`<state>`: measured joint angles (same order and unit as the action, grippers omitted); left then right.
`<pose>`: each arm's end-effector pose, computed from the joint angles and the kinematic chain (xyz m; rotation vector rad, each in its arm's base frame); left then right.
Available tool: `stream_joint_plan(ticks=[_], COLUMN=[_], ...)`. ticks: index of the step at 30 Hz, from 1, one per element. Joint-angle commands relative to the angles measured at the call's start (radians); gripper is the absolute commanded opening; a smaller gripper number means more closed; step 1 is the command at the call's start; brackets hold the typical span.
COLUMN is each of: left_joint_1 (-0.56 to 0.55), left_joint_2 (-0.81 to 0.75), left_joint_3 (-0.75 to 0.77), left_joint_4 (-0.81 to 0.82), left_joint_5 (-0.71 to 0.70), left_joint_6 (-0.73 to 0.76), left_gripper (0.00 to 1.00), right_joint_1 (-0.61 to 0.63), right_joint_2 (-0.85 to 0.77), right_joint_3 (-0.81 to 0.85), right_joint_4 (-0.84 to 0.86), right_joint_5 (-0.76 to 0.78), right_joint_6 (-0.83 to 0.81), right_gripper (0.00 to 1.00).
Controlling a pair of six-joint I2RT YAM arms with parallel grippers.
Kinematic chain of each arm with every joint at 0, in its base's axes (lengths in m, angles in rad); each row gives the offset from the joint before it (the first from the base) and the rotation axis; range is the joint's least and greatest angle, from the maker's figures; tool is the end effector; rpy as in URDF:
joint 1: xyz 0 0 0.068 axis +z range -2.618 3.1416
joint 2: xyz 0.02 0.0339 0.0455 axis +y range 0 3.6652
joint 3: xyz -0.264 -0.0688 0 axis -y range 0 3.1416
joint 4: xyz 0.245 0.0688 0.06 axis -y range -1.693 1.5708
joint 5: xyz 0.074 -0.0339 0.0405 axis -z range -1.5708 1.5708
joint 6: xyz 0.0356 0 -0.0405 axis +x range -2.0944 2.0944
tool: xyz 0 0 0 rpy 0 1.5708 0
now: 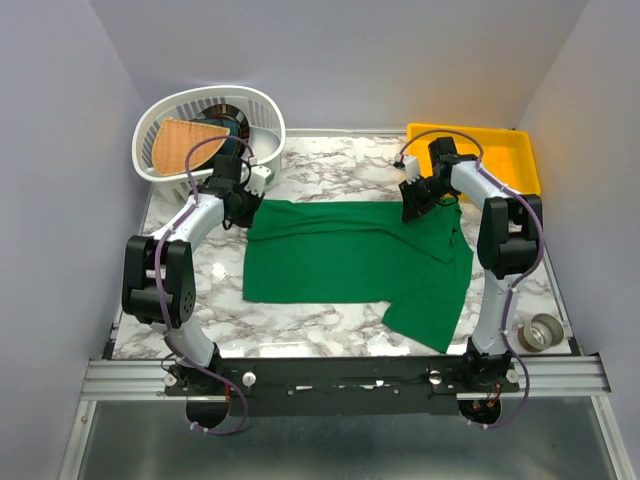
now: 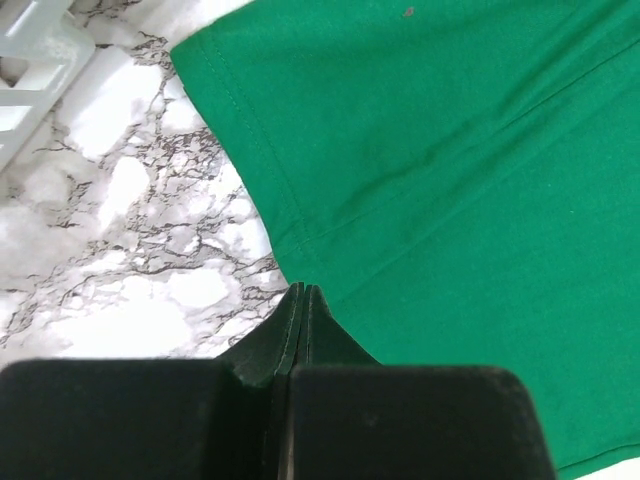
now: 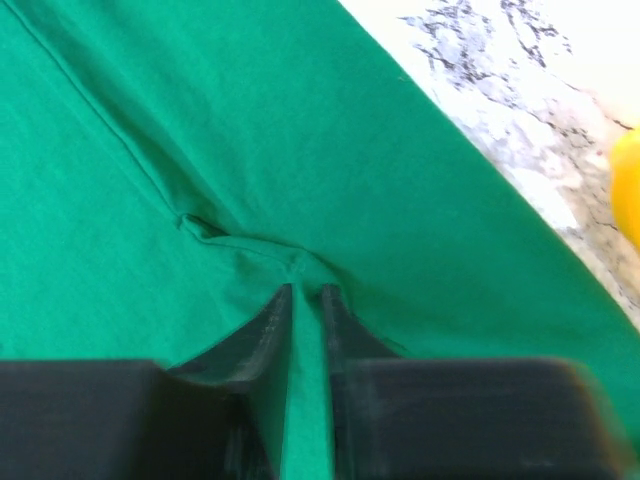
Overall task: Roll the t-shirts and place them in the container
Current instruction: Fold the T-shirt at the center of the board.
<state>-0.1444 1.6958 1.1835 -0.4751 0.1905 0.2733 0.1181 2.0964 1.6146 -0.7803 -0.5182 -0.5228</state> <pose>0.3512 -0.0579 0.2167 0.5983 2.4712 -0.1932 0.4242 0.0681 0.1815 -0.9473 2.5041 0.6109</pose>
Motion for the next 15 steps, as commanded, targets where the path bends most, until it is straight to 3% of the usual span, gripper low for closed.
stream_joint_plan(ticks=[1,3,4,15], left_joint_1=[-0.004,-0.003,-0.003,0.008], left_joint_2=[-0.048,-0.054,-0.064,-0.151], left_joint_3=[-0.019,-0.024,-0.025,-0.068], left_joint_4=[0.009,0.010,0.012,0.039], left_joint_5=[-0.025,-0.028,-0.029,0.009], left_joint_6=[0.021,0.024,0.024,-0.003], left_gripper=[0.00,0.00,0.00,0.00], right_joint_1=[0.015,0.022,0.023,0.107], right_joint_2=[0.031,0.027,0.013,-0.231], right_joint_3=[0.018,0.013,-0.001,-0.166], right_joint_4=[-0.053,-0.053,-0.042,-0.043], right_joint_5=[-0.017,-0.010,0.003,0.007], right_joint_6=[-0.017,-0.019,-0.017,0.013], right_gripper=[0.17,0.03,0.01,0.01])
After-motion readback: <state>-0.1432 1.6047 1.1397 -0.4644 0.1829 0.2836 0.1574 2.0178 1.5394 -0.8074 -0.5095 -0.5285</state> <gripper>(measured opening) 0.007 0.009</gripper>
